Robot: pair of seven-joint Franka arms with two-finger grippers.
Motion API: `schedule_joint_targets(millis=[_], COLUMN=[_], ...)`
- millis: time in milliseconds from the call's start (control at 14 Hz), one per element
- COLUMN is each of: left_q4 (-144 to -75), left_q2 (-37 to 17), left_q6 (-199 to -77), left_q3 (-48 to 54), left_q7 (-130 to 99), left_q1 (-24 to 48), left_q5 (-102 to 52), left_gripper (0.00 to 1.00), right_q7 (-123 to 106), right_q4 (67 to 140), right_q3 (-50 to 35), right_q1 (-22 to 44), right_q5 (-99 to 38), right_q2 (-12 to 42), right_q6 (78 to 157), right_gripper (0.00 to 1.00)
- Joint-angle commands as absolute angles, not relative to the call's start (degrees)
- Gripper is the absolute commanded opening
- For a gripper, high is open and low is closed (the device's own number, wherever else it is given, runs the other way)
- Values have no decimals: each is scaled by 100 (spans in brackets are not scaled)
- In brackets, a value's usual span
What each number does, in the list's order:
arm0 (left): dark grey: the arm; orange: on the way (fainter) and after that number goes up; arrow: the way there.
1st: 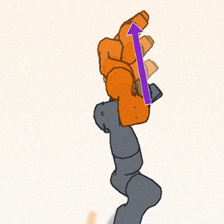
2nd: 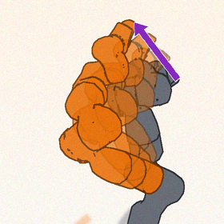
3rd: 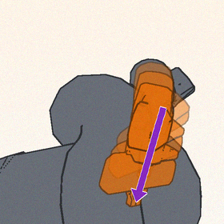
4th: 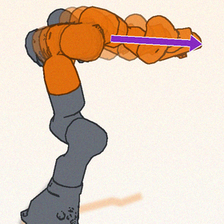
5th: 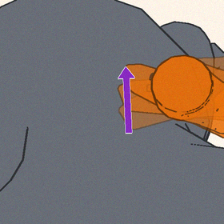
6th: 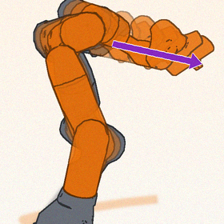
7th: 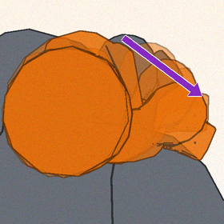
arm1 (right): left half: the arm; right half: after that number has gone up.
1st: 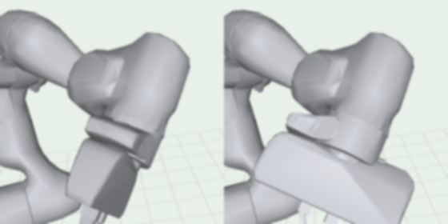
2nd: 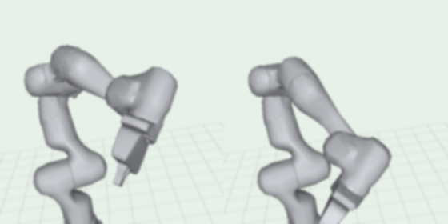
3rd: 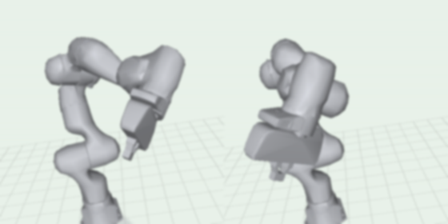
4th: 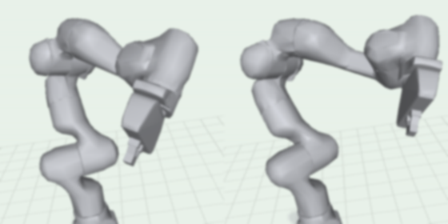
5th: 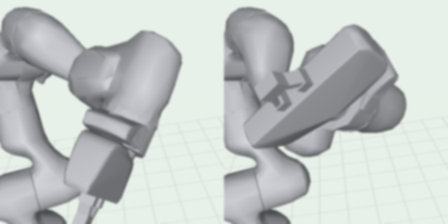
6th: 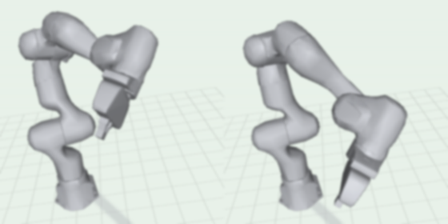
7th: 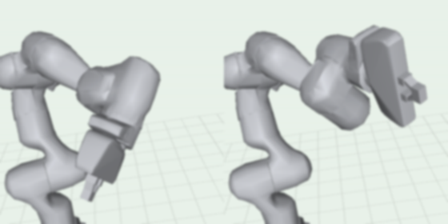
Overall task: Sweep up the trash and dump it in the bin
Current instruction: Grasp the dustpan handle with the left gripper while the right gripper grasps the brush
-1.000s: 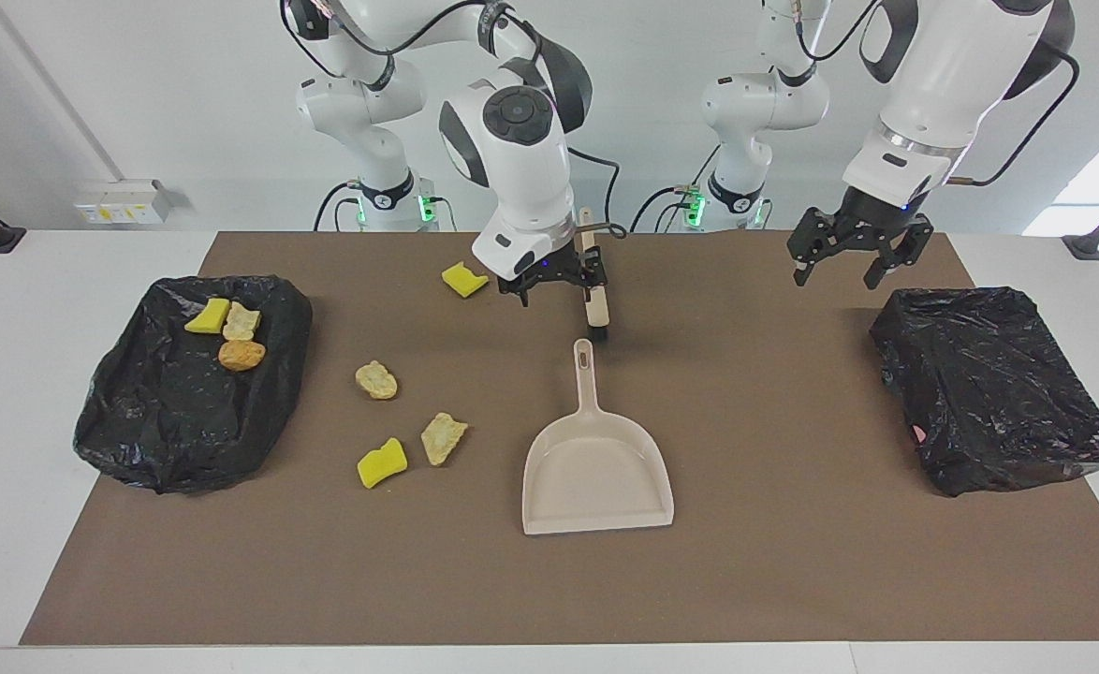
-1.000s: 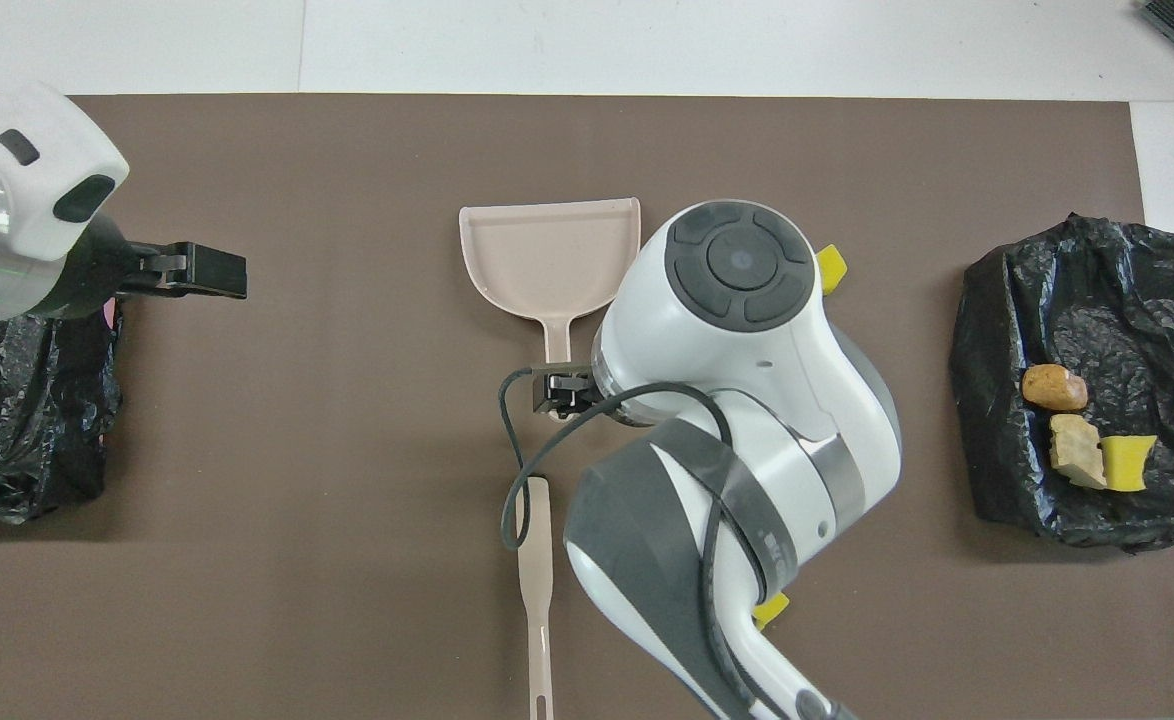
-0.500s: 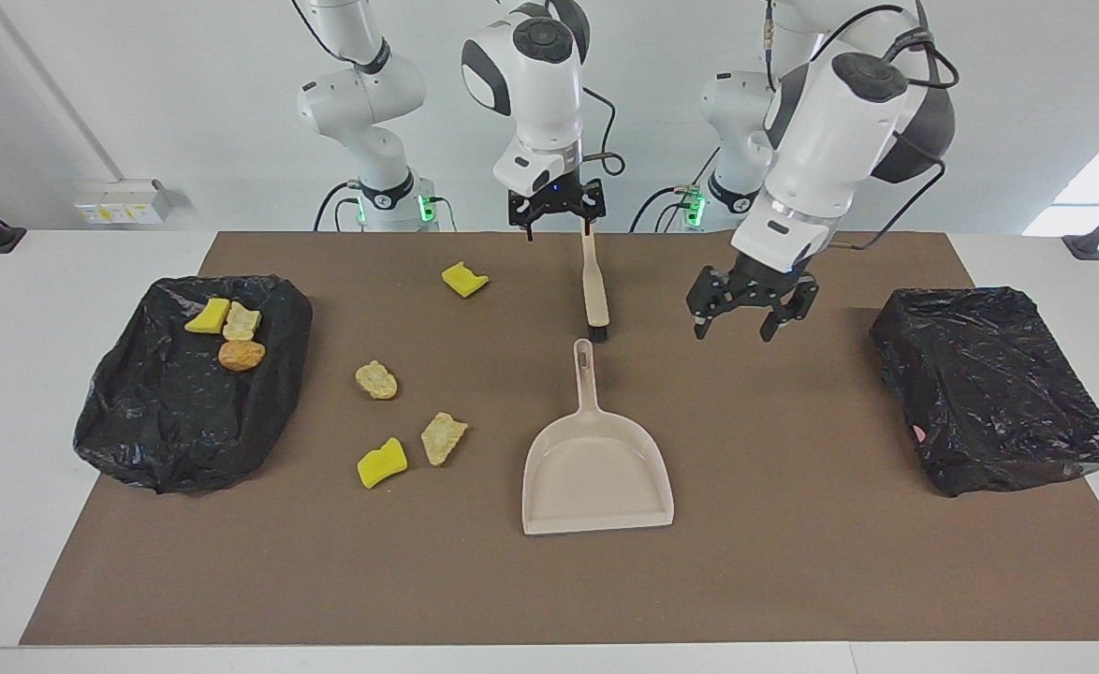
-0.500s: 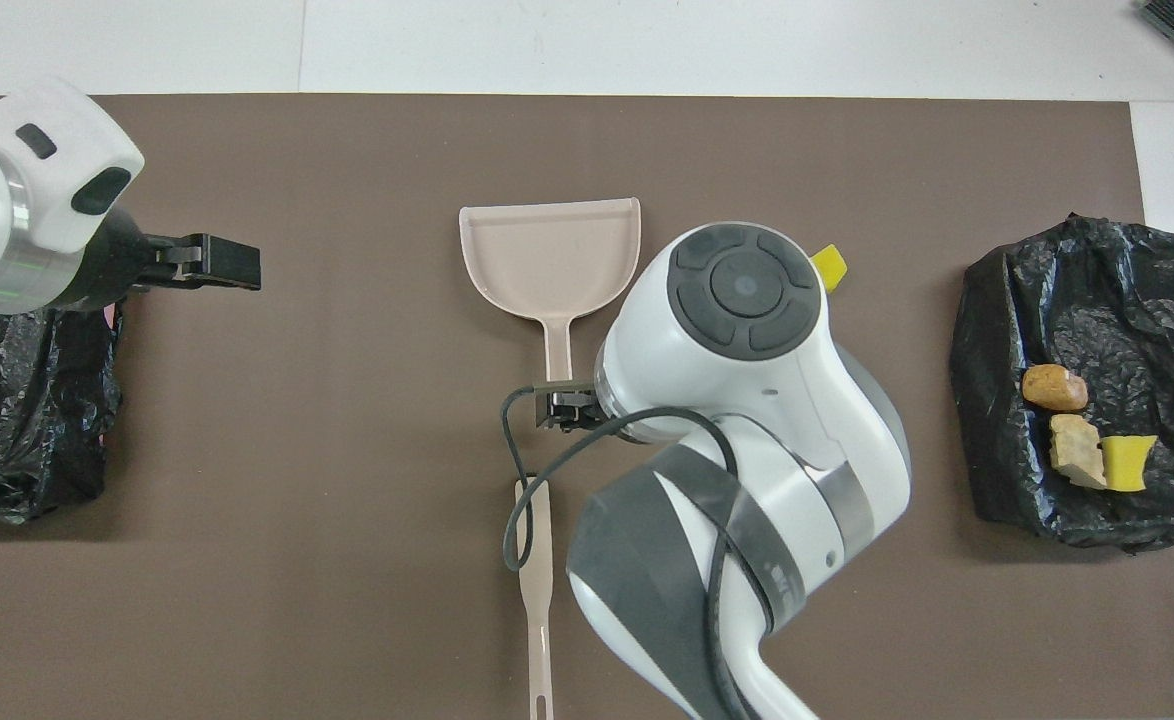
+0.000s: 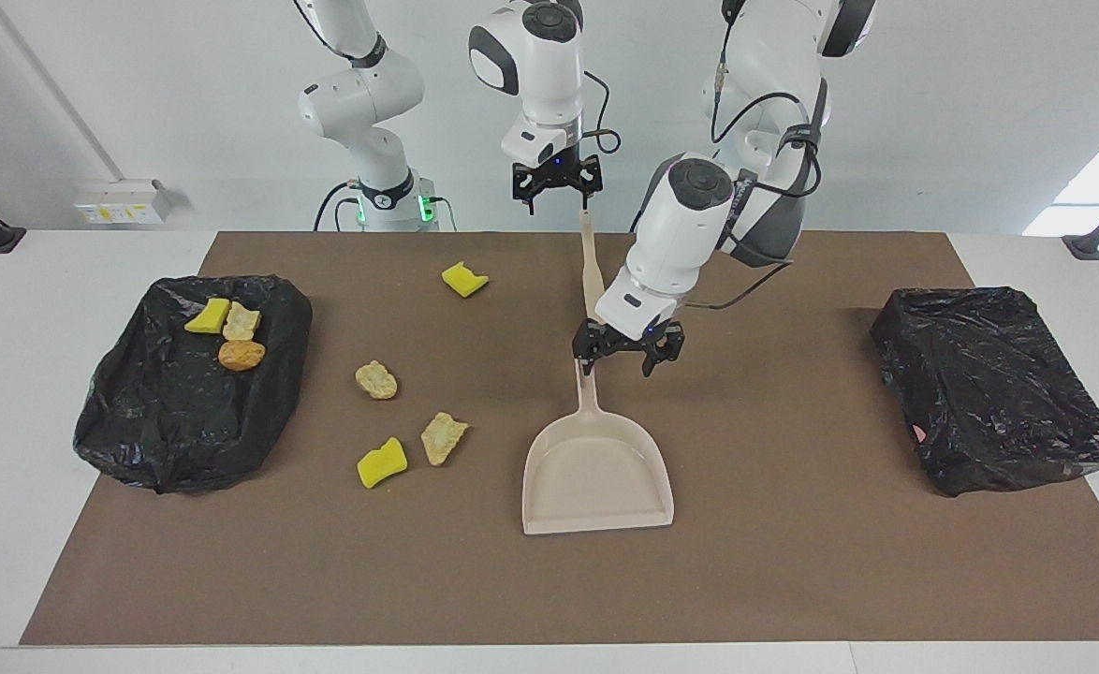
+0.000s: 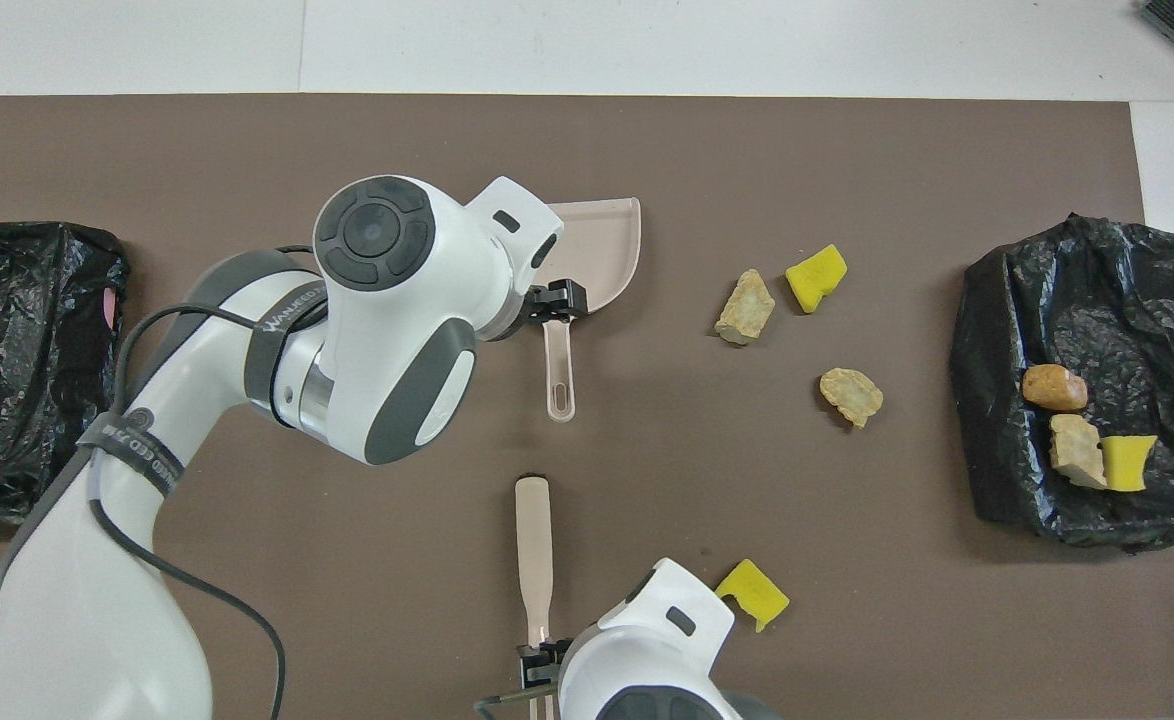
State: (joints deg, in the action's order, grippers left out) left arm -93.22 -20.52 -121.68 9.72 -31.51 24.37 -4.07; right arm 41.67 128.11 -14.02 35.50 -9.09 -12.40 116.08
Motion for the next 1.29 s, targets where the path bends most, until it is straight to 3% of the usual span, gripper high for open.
schedule_joint_targets(millis=[0,214,714,857,929,1000,1071,1214], left_q4=[-9631,-9791,-9817,-9922,-9897,-9888,-9888,-9818], left_q2=[-2004,-2065,-2276,-2268,-2268,-2268,-2268,-2268], left_q6=[-12304,-12409,-12507,-12498,-12507,-12489,-12463,-12437], left_q3=[879,879,879,879,879,879,879,870], left_q7=[-3147,-3138,-3138,-3146,-3146,-3181,-3199,-3199], left_q1=[2715,2847,2979,2988,2980,2971,2962,2910], left_q5=[-431,-431,-413,-413,-413,-439,-439,-431], left_gripper=[100,100,100,93,77,37,5,0], right_q7=[4490,4710,5572,5572,5564,5563,5555,5537], right_q4=[13279,13315,13333,13350,13368,13377,13386,13395], right_q3=[-1389,-1389,-1380,-1380,-1380,-1380,-1380,-1380], right_q1=[3822,3980,4658,4658,4658,4650,4649,4641], right_q5=[-1046,-1046,-757,-703,-712,-712,-712,-712], right_q2=[-1275,-1073,17,26,26,26,18,18], right_q6=[12241,12575,13842,13825,13825,13808,13782,13755], right_gripper=[100,100,100,100,100,98,92,68])
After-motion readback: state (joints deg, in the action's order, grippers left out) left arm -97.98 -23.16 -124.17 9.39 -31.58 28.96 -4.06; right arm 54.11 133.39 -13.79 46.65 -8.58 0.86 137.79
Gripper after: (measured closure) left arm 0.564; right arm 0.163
